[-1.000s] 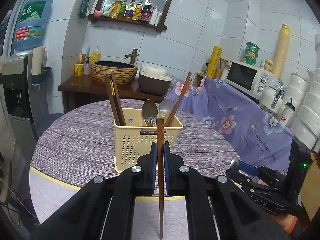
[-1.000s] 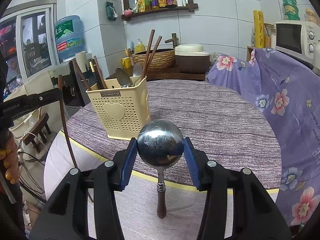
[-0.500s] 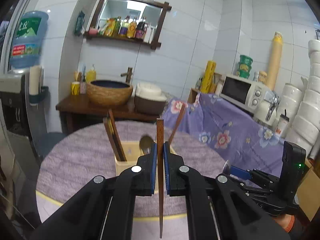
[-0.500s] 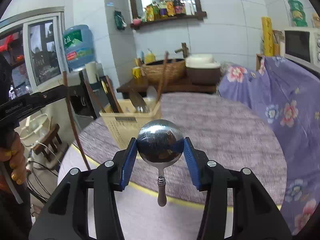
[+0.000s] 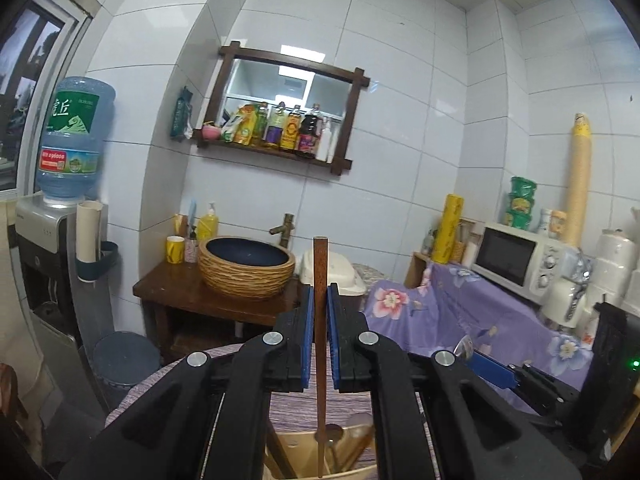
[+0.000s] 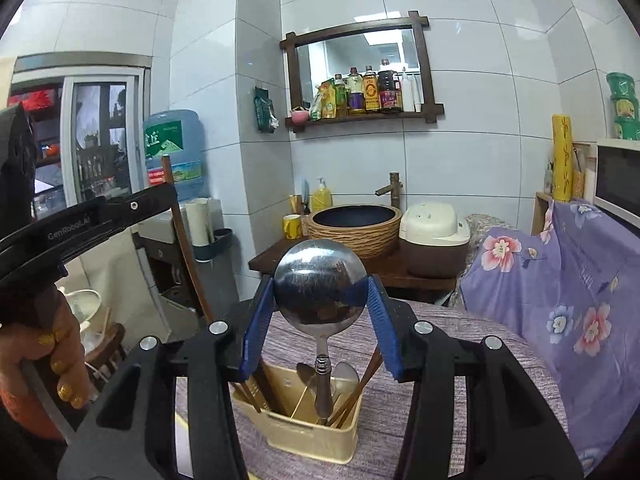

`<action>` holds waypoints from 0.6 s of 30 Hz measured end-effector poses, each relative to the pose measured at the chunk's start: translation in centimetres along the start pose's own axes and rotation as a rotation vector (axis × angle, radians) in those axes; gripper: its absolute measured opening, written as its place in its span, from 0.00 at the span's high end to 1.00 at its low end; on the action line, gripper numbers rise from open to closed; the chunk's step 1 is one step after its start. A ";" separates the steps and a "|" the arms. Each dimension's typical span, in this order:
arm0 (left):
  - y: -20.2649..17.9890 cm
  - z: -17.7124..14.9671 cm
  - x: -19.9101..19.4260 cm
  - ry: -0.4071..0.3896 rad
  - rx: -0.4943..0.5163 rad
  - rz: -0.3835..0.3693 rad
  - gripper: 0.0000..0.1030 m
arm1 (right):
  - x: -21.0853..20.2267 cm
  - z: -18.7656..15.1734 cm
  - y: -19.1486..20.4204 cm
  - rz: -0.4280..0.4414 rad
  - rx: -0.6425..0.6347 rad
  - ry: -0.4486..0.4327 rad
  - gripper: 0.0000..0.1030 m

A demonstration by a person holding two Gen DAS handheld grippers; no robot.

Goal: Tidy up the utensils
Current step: 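Carry the chopstick and spoon into the cream holder and release with both tools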

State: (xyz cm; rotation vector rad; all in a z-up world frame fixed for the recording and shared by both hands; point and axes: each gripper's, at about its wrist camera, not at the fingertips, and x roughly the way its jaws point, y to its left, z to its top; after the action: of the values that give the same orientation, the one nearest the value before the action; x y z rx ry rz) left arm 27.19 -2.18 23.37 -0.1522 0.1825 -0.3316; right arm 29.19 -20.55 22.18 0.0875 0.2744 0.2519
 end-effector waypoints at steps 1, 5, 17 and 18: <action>0.1 -0.7 0.3 0.003 0.003 0.010 0.92 | 0.7 -0.7 0.1 -0.001 0.001 0.010 0.54; 0.2 -4.0 1.8 0.032 0.028 0.051 0.92 | 3.2 -3.9 0.0 -0.010 0.005 0.060 0.54; 1.1 -10.9 3.9 0.167 0.049 0.055 0.92 | 5.3 -9.9 0.5 -0.058 -0.060 0.133 0.54; 1.2 -10.9 3.9 0.164 0.053 0.060 0.92 | 5.5 -10.1 0.4 -0.062 -0.061 0.142 0.54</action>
State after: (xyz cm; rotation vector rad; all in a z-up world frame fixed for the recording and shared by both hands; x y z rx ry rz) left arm 28.96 -3.67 11.94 -0.0663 0.3399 -0.2890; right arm 31.43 -18.17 11.12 0.0006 0.4095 0.2049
